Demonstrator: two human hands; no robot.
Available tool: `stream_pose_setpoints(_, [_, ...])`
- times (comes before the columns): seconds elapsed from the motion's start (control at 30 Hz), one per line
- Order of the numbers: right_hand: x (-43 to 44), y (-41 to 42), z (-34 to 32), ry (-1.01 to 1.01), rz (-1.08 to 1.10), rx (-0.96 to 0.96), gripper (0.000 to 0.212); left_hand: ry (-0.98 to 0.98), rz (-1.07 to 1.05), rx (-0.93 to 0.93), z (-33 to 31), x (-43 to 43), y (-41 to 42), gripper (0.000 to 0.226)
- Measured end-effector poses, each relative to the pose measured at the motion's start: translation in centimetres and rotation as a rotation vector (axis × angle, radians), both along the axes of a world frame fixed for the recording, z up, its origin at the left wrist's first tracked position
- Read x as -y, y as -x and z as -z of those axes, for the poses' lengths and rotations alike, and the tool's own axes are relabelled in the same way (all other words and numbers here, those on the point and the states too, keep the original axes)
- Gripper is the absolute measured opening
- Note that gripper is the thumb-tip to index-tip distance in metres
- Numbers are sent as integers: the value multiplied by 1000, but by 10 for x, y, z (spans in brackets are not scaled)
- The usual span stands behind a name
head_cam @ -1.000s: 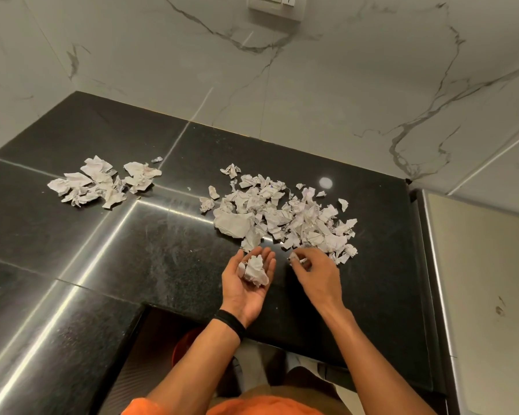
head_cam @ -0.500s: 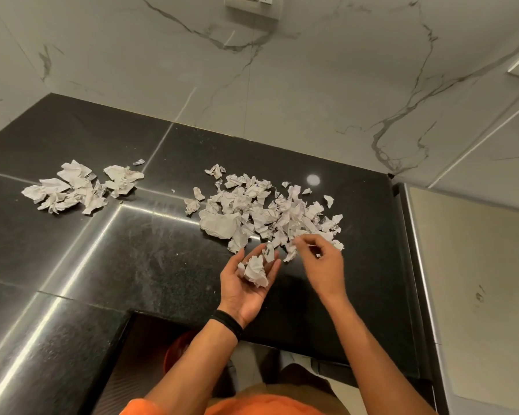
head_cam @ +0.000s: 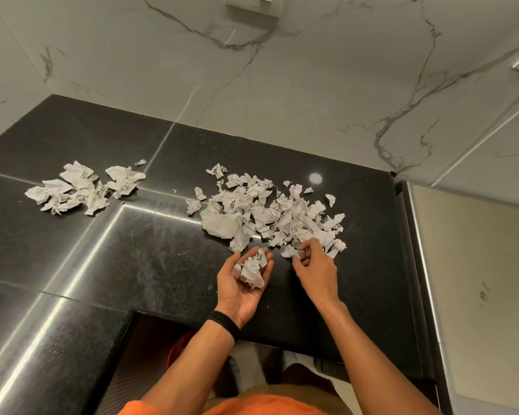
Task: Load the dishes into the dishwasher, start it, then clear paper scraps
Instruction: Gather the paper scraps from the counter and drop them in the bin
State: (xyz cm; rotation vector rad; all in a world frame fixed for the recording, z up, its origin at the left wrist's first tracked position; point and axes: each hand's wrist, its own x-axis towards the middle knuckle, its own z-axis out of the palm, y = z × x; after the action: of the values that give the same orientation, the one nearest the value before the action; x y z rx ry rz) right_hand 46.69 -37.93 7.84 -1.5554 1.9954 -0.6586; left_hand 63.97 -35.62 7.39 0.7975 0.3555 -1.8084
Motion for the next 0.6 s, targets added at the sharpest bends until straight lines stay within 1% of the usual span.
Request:
stream_pose_setpoints(0.07, [-5,6,-6,-3,60,86,19,-8,-5,10,2,1,0,45])
stream_pose_setpoints(0.17, [-16,9,-14,27,83,183,17,-23,-6,21,2,3,3,46])
stream_pose_setpoints(0.33, [-28,-16,-36,124,-7,378,14,-31,14,67,2,7,14,46])
stream_pose_setpoints(0.4, [-32,-32,-40,127,-81,409,13,-15,30,72,1,10,20,45])
stream_pose_setpoints(0.5, [-38,-46,-38,130,-199,336,14,-6,17,39,-3,13,23,41])
stream_pose_setpoints(0.53, [-38,-46,-38,138,-200,338,13,-4,2,24,-3,13,22,40])
stream_pose_setpoints(0.6, [-31,-42,-38,154,-129,407,9,3,-32,-18,-3,13,17,41])
